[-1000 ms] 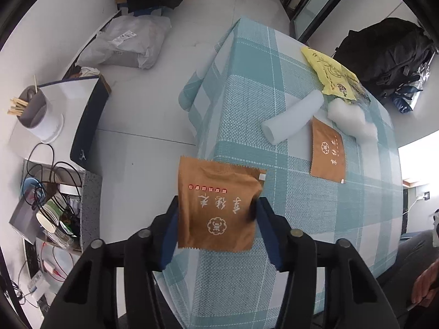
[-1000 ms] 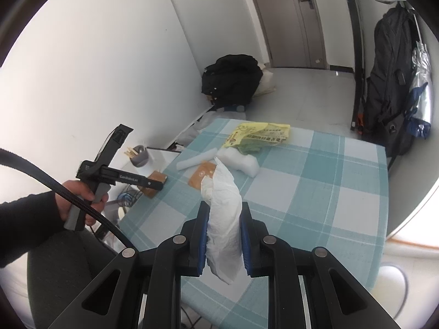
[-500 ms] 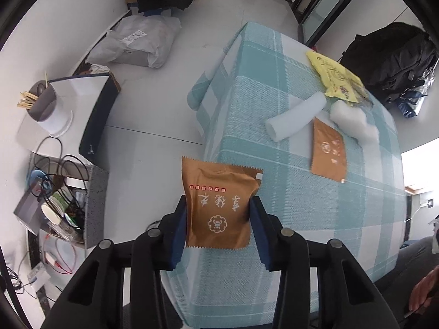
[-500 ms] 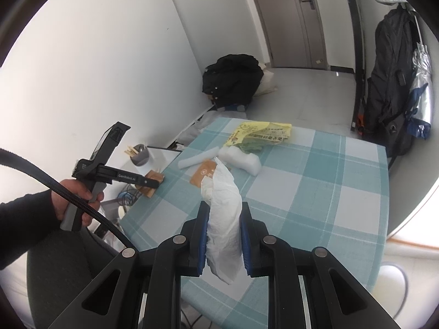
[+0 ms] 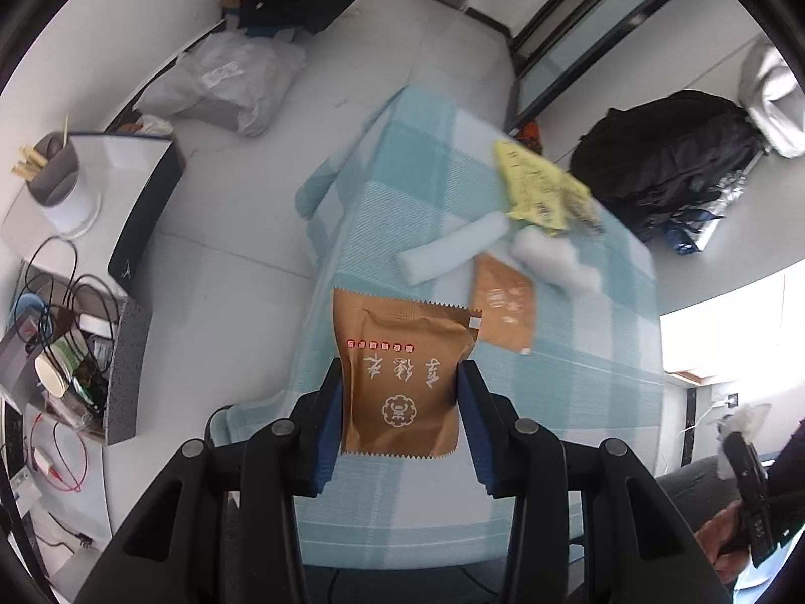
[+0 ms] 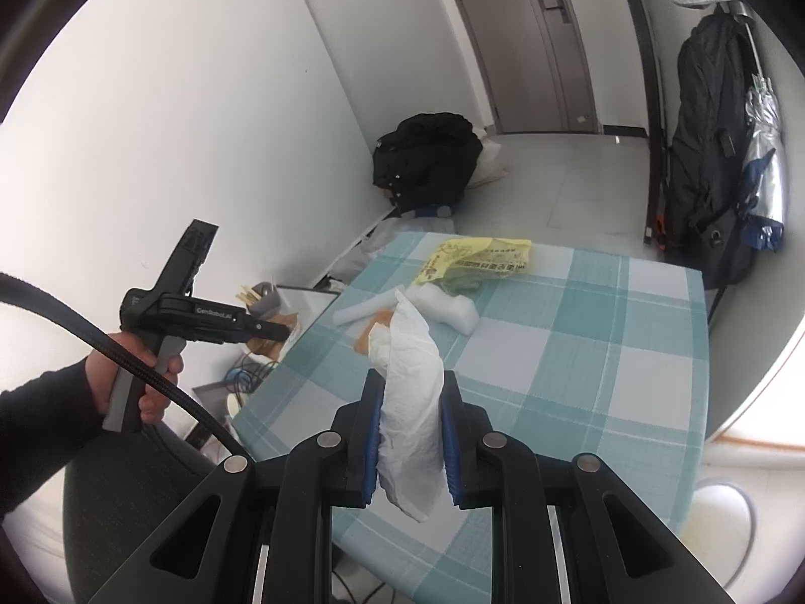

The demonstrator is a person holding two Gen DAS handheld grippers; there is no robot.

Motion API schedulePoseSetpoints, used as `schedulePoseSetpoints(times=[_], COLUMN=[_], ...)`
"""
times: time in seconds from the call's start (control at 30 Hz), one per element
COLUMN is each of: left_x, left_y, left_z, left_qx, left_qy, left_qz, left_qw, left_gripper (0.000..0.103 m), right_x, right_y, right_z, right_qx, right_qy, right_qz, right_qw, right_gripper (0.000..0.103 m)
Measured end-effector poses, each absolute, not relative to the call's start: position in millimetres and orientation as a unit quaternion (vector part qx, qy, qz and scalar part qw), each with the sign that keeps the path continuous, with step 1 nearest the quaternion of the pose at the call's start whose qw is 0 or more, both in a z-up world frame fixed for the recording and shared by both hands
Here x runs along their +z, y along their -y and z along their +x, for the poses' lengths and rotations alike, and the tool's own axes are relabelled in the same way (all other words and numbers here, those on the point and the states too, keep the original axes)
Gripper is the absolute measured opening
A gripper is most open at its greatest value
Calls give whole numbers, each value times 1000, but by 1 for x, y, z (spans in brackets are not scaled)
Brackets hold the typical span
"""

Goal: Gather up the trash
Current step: 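Lift the brown packet with the left gripper while the right gripper carries the tissue toward the bin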

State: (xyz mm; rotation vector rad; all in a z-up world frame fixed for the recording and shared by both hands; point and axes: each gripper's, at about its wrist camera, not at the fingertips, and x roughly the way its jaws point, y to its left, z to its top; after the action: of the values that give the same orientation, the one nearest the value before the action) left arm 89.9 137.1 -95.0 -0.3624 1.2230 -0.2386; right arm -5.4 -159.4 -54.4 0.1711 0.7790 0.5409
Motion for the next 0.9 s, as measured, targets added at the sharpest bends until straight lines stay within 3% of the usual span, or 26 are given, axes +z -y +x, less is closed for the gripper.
schedulePoseSetpoints(times=[0.5,0.73,0.9], left_x=[5,6,-19], left_y=[16,127,206], left_z=[90,102,106], left_qx=[-304,-391,-436], left_qy=[-492,-499,-523], left_qz=[-156,-137,-109], left_qw=[800,761,724], left_gripper=[38,38,38], right_x=[27,68,55], right_y=[253,360,427], right_z=[-14,-33,-47], right_qx=[207,110,43], right_qy=[-297,-262,-274], right_qz=[154,188,212], right_qw=[919,940,937], right_gripper=[21,21,21])
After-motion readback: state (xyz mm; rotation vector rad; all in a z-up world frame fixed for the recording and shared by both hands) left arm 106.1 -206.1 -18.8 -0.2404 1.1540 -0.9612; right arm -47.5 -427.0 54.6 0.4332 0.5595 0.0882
